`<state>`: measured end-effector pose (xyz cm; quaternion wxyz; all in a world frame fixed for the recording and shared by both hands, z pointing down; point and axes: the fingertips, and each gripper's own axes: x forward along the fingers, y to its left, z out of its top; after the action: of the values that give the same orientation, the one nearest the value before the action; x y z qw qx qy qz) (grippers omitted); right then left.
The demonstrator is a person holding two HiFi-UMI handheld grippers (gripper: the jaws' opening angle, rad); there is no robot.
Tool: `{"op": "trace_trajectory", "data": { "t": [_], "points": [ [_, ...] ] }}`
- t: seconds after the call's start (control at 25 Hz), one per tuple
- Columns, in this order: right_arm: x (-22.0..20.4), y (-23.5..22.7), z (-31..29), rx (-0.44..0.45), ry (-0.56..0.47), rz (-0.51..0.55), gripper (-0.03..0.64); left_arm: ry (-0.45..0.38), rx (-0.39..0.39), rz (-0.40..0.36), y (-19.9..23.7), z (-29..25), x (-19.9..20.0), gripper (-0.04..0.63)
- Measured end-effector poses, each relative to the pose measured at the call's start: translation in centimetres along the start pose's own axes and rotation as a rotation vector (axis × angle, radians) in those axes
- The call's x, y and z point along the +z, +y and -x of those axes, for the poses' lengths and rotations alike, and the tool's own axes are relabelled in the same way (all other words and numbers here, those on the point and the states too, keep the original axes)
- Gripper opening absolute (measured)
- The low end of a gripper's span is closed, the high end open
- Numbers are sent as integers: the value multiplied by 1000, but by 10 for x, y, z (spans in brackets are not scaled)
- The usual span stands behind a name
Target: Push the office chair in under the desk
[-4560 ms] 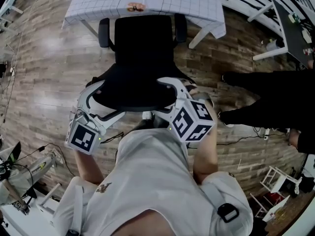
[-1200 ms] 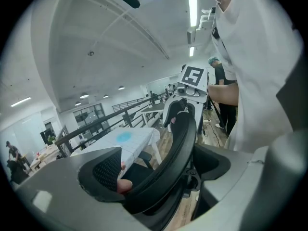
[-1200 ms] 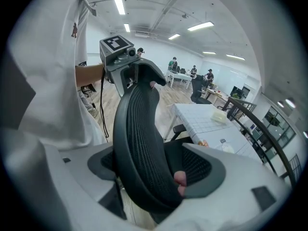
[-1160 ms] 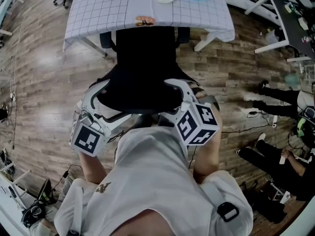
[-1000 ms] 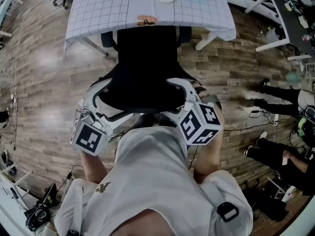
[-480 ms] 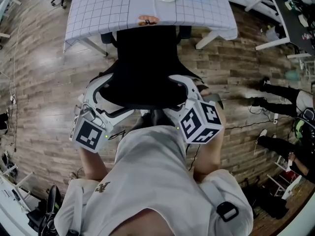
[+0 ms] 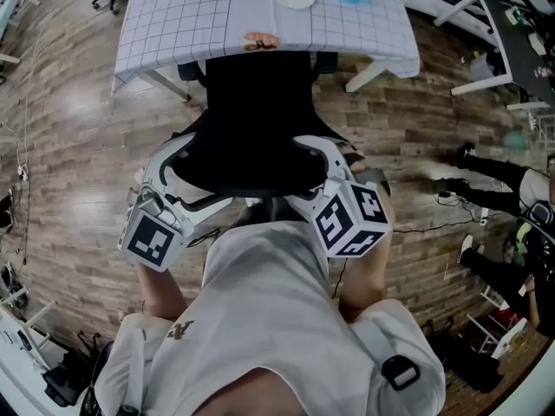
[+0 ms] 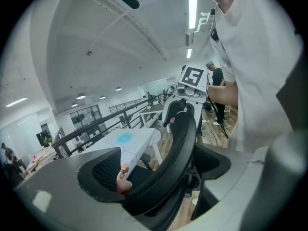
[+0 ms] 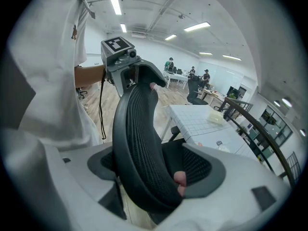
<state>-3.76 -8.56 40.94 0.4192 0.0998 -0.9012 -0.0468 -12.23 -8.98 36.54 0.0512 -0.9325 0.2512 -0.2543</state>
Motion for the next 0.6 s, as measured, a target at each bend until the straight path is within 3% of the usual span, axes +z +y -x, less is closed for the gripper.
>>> {"op": "trace_trajectory", "data": {
  "t": [0.6],
  "points": [
    [5, -14, -10, -5, 17, 13, 357, 4, 1, -7, 18, -3, -5, 465]
  ]
}}
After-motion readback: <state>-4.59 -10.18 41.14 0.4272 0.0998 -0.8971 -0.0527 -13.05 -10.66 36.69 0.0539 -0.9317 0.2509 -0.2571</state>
